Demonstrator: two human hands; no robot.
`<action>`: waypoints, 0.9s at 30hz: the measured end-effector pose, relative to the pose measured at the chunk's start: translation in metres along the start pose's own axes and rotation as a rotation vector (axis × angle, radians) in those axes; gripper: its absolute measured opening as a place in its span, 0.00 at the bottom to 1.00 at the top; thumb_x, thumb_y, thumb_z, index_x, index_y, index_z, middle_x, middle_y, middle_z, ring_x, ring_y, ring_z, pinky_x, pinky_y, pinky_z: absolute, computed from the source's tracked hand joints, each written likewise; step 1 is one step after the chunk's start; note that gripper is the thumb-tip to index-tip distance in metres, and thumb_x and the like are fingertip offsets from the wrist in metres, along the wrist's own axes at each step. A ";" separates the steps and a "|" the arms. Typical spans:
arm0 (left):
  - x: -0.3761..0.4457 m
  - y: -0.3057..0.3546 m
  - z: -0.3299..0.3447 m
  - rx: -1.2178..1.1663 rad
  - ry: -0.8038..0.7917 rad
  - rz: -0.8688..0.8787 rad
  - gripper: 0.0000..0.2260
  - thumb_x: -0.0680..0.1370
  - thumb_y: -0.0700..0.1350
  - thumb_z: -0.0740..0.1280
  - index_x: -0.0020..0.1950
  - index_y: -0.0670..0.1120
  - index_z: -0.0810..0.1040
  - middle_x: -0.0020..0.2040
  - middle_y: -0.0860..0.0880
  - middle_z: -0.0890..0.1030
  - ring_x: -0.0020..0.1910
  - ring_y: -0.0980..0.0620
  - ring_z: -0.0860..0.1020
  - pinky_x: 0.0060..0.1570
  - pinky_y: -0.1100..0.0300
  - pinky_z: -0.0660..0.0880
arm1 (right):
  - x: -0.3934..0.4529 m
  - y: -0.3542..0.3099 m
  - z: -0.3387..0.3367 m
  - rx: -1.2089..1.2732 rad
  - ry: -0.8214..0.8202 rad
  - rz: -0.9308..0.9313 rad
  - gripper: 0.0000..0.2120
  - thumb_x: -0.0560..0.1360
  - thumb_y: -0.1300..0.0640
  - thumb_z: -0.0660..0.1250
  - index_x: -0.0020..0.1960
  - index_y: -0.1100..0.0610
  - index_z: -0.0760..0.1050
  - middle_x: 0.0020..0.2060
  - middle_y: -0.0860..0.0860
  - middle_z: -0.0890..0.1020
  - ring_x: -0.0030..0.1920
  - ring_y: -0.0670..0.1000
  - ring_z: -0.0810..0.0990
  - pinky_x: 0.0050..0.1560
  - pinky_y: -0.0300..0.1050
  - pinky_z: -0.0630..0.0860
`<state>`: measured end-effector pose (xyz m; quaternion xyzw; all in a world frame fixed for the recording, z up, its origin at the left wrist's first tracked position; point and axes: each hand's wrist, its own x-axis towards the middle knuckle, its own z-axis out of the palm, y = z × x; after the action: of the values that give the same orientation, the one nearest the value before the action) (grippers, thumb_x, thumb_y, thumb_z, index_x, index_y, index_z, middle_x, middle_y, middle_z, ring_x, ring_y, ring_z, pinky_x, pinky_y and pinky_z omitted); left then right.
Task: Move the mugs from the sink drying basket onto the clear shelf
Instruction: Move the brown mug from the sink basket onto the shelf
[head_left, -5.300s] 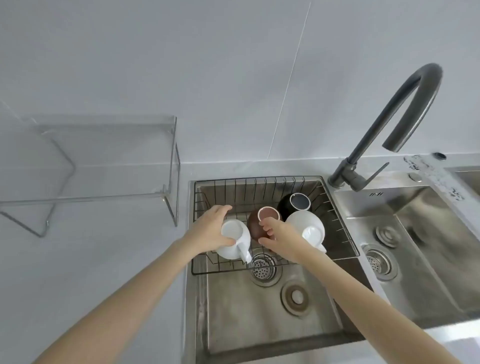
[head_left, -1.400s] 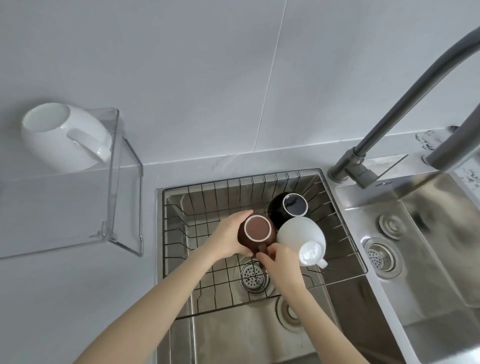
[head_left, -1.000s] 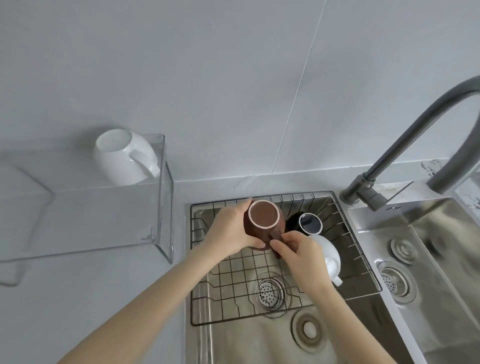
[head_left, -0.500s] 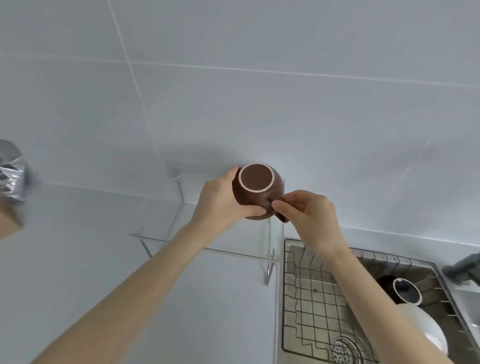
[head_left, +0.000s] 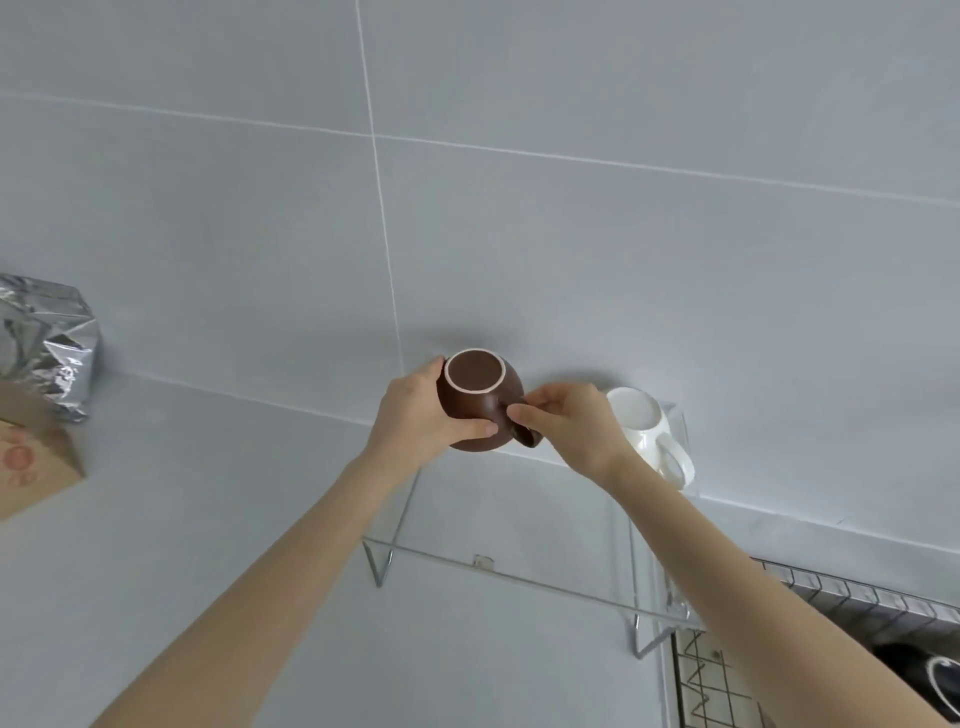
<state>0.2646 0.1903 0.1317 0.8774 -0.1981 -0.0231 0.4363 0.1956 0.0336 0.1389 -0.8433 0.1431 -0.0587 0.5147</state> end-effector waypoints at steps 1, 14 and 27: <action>0.002 -0.005 0.002 -0.003 0.006 -0.010 0.27 0.58 0.48 0.79 0.54 0.48 0.75 0.49 0.50 0.82 0.47 0.51 0.77 0.46 0.61 0.71 | 0.005 0.002 0.003 0.006 -0.016 0.011 0.06 0.70 0.57 0.70 0.42 0.60 0.80 0.35 0.56 0.82 0.34 0.48 0.77 0.32 0.28 0.70; 0.015 -0.029 0.011 0.046 0.021 -0.036 0.28 0.59 0.48 0.79 0.56 0.48 0.74 0.50 0.50 0.82 0.47 0.51 0.77 0.47 0.61 0.70 | 0.034 0.019 0.021 0.042 -0.077 0.031 0.03 0.70 0.58 0.70 0.41 0.58 0.80 0.38 0.57 0.83 0.37 0.51 0.79 0.41 0.38 0.73; 0.003 -0.006 0.021 0.152 0.012 -0.050 0.41 0.64 0.47 0.75 0.71 0.42 0.58 0.71 0.43 0.66 0.69 0.44 0.66 0.67 0.50 0.66 | 0.013 0.009 -0.007 0.051 -0.072 0.059 0.16 0.73 0.57 0.66 0.60 0.56 0.72 0.56 0.55 0.79 0.55 0.51 0.77 0.54 0.39 0.71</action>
<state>0.2652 0.1763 0.1148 0.9129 -0.1745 -0.0137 0.3688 0.2042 0.0200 0.1337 -0.8268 0.1479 -0.0168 0.5424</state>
